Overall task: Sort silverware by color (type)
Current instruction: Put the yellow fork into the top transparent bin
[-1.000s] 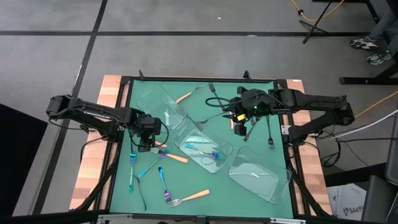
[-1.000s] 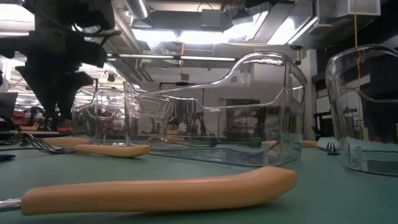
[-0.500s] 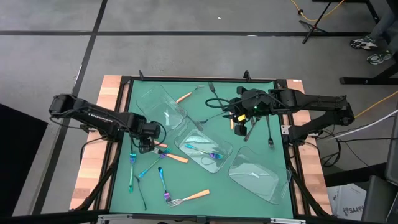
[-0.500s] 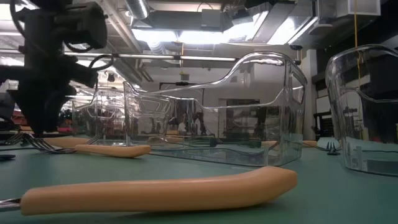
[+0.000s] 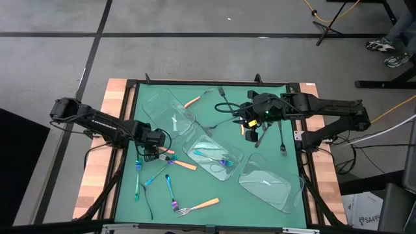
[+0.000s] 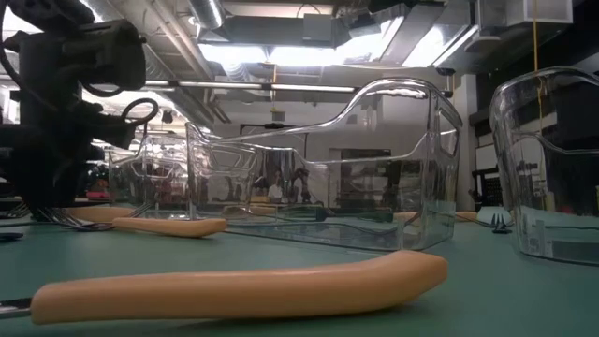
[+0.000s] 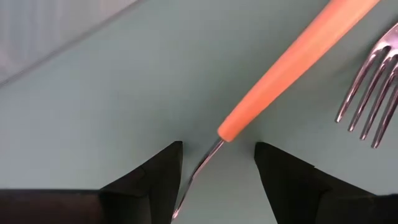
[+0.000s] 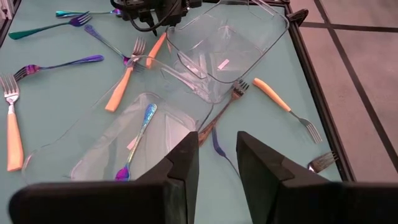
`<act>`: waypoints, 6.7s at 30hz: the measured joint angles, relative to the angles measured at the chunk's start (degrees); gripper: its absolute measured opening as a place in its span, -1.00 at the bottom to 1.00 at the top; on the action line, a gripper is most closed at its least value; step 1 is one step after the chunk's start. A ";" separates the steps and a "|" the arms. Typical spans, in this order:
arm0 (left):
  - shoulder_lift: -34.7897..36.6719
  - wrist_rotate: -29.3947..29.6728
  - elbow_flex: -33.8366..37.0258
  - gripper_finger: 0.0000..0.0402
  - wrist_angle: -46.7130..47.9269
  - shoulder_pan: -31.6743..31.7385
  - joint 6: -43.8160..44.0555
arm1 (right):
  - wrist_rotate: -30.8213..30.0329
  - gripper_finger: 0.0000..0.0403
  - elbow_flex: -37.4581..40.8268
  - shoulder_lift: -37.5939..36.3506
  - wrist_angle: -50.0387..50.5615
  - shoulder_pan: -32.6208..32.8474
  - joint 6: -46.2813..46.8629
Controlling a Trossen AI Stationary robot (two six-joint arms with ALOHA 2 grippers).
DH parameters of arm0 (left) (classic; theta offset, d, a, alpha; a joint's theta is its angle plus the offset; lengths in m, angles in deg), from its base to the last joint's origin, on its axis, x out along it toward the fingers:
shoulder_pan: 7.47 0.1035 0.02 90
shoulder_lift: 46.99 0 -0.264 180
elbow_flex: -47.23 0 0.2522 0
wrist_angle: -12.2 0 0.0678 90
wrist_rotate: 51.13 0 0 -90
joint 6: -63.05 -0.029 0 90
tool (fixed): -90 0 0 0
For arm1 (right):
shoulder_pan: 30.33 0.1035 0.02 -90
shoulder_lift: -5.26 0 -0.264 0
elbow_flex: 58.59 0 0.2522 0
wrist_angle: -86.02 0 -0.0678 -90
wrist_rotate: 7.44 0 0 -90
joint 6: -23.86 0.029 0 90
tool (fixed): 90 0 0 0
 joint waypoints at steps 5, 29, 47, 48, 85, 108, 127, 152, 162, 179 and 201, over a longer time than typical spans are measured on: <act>-0.07 -0.19 0.11 -0.07 -0.09 0.00 -0.11 | 0.00 -0.53 0.00 0.00 0.00 0.00 0.00; -0.20 -0.42 0.23 -0.51 -0.24 -0.02 -0.17 | -0.13 -0.53 0.02 0.01 0.00 0.00 0.50; -0.22 0.31 0.27 -0.96 -0.23 0.02 -0.66 | 2.43 -0.53 0.02 0.01 2.95 0.04 0.67; -0.22 0.32 0.15 -0.98 -0.16 0.02 -0.63 | 2.43 -0.53 0.02 0.02 2.93 0.04 0.68; -0.26 -7.99 -19.92 -0.99 16.85 0.02 -8.07 | 2.47 -0.53 0.02 0.02 2.93 0.00 0.92; -0.22 12.36 -40.03 -0.98 21.73 12.67 -43.77 | 2.47 -0.53 0.02 0.02 2.89 0.00 0.92; -0.24 8.18 -25.59 -0.98 3.25 36.69 -68.95 | 2.47 -0.53 0.02 0.02 2.89 0.00 0.92; -0.24 -5.60 -10.00 -0.98 -18.98 48.27 -81.68 | 2.47 -0.53 0.02 0.02 2.89 0.00 0.92; -4.13 -6.64 -13.90 -0.99 -15.32 50.23 -82.24 | 2.47 -0.53 0.02 0.02 2.86 0.00 0.92; -23.34 -6.42 -24.17 -1.00 -4.67 50.23 -86.16 | 2.45 -0.53 0.02 0.02 2.80 0.00 0.92; -23.94 -6.01 -24.20 -0.86 -4.87 49.95 -85.96 | 2.47 -0.53 0.02 0.02 2.82 0.00 0.93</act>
